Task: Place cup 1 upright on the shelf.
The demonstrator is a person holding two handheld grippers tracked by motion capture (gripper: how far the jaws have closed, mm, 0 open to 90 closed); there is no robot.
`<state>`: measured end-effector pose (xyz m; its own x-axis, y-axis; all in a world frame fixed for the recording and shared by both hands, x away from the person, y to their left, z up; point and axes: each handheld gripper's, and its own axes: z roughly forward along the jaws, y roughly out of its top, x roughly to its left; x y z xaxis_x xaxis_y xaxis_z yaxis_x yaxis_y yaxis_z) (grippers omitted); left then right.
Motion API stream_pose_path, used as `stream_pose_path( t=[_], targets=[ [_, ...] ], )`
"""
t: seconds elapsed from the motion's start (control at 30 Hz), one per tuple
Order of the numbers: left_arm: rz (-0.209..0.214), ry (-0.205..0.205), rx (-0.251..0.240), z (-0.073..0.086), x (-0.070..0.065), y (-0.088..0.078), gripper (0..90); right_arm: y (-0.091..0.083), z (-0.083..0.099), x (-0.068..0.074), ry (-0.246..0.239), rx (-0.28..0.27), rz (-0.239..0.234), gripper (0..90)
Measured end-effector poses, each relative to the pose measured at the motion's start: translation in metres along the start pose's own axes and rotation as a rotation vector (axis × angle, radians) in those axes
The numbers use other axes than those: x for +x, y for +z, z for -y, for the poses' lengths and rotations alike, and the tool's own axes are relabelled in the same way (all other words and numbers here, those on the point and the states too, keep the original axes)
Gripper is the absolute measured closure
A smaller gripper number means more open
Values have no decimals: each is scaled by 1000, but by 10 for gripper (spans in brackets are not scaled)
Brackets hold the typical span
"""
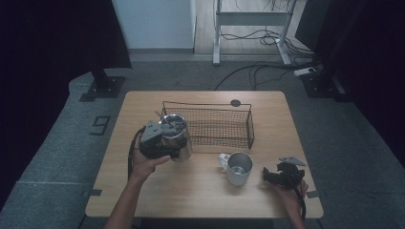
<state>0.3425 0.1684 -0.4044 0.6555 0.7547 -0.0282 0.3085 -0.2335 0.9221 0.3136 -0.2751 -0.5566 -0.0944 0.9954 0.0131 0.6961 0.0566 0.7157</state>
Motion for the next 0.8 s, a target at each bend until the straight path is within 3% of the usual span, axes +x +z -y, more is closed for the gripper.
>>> stream_pose_path(
  t=[0.8],
  targets=[
    [-10,6,3,-21,8,8,42,0,0,0,1,0,0,4]
  ],
)
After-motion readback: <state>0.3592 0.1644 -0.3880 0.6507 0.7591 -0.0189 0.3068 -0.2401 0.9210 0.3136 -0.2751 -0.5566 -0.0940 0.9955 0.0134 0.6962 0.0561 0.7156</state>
